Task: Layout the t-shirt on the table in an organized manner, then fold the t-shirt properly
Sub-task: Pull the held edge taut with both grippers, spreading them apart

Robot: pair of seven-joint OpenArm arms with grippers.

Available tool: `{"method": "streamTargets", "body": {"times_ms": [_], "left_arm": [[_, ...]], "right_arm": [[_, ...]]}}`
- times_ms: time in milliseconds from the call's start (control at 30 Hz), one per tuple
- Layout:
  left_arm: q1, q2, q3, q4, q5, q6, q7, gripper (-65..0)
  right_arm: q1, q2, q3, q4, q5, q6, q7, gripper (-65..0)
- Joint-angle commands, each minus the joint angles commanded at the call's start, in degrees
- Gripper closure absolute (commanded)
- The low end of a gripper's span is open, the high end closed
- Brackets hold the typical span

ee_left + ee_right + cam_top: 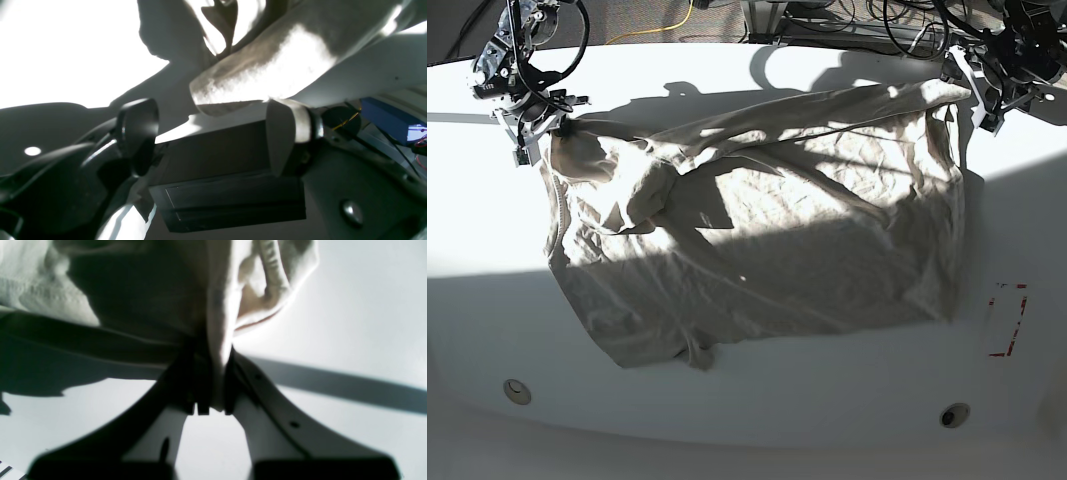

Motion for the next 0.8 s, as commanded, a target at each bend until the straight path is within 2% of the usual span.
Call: {"method": "streamTargets", "body": {"times_ms": [100,267,633,800], "left_arm": [[0.00,-0.09,1.58,-1.32,0.00,0.00,0.00,-40.4],[-0.70,-1.85,4.84,-4.92,0.00,0.00,0.00,-26.8],[-2.90,-2.02,5.10,-7.47,-0.09,0.00,0.00,-9.3],[-2.46,-4.22,5.01,-4.31,-0.44,0.00,0.00,0.0]], "right_arm": [[0.00,-0.09,0.00,0.00,0.00,0.00,0.00,-3.6],[0.00,-1.05,0.00,0.00,0.00,0.00,0.00,-3.6],[0.09,-1.49,0.00,0.00,0.00,0.00,0.00,-3.6],[0.09,-1.49,0.00,0.00,0.00,0.00,0.00,-3.6]]}}
